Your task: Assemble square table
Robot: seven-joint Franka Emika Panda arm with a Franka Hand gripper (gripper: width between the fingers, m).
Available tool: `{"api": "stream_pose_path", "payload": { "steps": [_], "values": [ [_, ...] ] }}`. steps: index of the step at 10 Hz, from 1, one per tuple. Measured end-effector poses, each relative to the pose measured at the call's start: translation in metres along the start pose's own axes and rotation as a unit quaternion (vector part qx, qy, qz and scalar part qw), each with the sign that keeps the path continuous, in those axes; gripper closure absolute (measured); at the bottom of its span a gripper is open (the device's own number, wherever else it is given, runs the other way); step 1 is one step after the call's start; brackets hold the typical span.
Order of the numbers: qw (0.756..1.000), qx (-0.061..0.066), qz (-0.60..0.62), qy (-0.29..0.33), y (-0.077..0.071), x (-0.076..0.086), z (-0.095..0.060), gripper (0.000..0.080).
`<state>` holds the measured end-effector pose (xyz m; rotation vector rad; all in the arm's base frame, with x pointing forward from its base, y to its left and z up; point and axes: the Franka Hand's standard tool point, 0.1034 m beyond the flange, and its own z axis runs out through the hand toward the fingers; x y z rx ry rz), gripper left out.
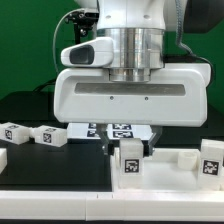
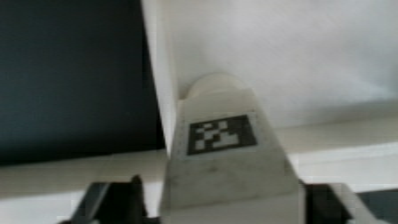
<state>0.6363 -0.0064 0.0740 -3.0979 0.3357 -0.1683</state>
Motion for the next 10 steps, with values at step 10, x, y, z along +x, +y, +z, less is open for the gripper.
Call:
{"api": "stream_pose_path", "payload": {
  "steps": [10],
  "values": [
    [0.806, 0.009, 0.592, -0.018, 0.0, -0.0026, 0.0005, 0.0515]
  ]
}}
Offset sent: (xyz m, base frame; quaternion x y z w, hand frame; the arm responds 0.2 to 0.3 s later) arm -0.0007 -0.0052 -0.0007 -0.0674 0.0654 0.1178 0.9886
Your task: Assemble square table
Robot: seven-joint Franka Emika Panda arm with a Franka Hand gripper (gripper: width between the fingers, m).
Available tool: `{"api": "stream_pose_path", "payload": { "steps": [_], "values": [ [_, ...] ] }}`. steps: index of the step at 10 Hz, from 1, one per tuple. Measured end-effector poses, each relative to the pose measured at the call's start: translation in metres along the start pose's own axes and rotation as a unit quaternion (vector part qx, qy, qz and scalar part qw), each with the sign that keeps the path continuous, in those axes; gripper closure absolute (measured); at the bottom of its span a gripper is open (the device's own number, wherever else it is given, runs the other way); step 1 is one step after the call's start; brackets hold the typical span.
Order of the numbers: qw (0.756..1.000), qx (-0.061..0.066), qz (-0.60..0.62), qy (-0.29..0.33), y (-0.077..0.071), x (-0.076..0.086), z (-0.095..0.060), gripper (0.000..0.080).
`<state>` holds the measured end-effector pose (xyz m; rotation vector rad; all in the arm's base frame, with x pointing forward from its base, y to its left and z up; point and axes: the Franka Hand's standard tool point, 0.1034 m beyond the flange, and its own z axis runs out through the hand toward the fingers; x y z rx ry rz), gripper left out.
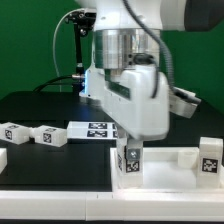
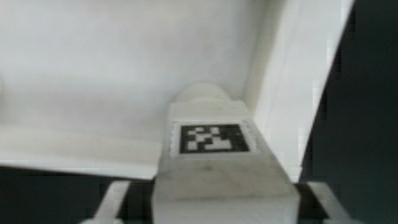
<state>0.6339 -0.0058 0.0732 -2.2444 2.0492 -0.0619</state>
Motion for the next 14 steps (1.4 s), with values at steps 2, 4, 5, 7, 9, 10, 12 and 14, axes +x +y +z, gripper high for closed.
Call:
{"api": "stream_pose_path", "payload": {
  "steps": [2, 4, 5, 7, 9, 10, 12, 14],
  "values": [
    [0.998, 0.0, 0.063, 0.0, 0.0, -0.001, 0.001, 0.0515],
    [0.99, 0.001, 0.142, -0.003, 0.0, -0.002, 0.001, 0.0515],
    [0.983, 0.003, 0.183, -0.01, 0.0, -0.002, 0.001, 0.0515],
    [0.983, 0.003, 0.186, -0.011, 0.0, -0.003, 0.001, 0.0509],
    [0.983, 0.003, 0.185, -0.011, 0.0, -0.003, 0.001, 0.0313],
    [0.983, 0.008, 0.183, -0.014, -0.003, -0.005, -0.005, 0.0313],
    [0.984, 0.019, 0.175, -0.028, -0.002, -0.018, -0.033, 0.0159],
    [0.984, 0.015, 0.173, -0.034, 0.001, -0.023, -0.038, 0.0151]
  ]
}}
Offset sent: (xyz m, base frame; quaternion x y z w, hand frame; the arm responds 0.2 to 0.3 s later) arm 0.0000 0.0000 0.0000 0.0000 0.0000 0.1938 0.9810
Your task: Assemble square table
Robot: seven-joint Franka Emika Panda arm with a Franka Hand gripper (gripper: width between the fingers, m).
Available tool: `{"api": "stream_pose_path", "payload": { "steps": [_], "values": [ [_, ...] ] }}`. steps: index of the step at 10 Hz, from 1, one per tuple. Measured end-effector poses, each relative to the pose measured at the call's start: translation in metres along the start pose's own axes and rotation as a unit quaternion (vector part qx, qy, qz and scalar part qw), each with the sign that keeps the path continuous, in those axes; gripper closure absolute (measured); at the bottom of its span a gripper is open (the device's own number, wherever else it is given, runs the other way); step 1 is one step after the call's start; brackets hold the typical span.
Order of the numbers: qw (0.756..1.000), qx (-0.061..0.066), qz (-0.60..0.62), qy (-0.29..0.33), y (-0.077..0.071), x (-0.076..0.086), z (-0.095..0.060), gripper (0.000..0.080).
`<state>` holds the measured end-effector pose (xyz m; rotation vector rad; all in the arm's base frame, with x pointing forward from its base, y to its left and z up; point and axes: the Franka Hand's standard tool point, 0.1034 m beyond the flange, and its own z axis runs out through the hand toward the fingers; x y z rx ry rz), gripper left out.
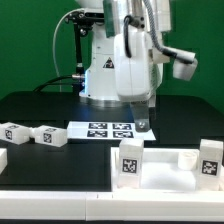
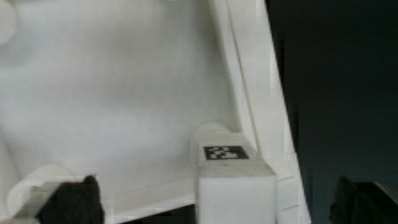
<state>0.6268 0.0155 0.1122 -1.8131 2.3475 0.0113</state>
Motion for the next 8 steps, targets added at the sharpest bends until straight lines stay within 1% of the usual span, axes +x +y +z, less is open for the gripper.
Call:
{"api": "stream_pose_path", "payload": {
  "steps": [6, 7, 8],
  "values": [
    [1.0, -0.002, -0.001, 0.002, 0.001, 0.0, 0.003, 0.015],
    [1.0, -0.003, -0.004, 0.002, 0.003, -0.001, 0.003, 0.015],
    [1.0, -0.009, -0.015, 0.001, 0.016, -0.006, 0.004, 0.015]
  ]
}}
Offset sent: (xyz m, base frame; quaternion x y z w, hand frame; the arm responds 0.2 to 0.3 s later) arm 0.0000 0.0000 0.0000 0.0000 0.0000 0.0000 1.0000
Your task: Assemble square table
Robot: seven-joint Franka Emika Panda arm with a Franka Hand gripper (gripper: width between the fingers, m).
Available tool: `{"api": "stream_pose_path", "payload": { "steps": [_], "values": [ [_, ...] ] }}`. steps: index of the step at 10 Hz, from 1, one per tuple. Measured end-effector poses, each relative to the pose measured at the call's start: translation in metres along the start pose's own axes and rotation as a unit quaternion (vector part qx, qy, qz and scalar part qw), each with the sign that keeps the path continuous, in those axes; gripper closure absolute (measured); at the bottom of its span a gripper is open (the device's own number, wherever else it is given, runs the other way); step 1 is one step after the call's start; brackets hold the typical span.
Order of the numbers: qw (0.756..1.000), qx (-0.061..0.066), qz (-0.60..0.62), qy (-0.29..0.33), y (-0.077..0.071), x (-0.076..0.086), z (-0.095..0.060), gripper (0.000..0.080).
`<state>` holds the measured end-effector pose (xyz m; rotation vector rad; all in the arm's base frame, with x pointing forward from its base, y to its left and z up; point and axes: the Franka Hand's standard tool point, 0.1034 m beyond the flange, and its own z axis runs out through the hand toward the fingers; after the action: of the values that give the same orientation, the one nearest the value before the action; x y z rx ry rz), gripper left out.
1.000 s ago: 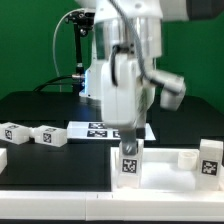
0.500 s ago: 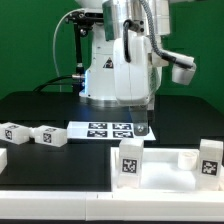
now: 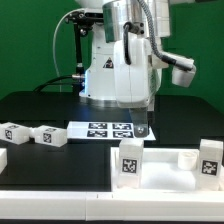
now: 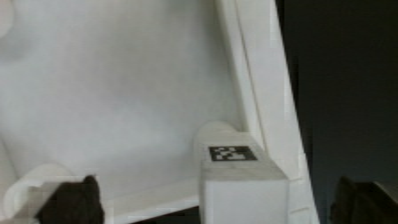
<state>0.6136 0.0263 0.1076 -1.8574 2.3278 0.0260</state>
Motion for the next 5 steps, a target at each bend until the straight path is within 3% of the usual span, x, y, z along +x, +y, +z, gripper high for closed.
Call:
{"api": "stream_pose_path", "payload": {
  "steps": [2, 5],
  "values": [
    [1.0, -0.003, 0.008, 0.005, 0.035, -0.009, 0.006, 0.015],
    [1.0, -0.007, 0.005, 0.007, 0.039, -0.012, 0.01, 0.015]
  ]
}}
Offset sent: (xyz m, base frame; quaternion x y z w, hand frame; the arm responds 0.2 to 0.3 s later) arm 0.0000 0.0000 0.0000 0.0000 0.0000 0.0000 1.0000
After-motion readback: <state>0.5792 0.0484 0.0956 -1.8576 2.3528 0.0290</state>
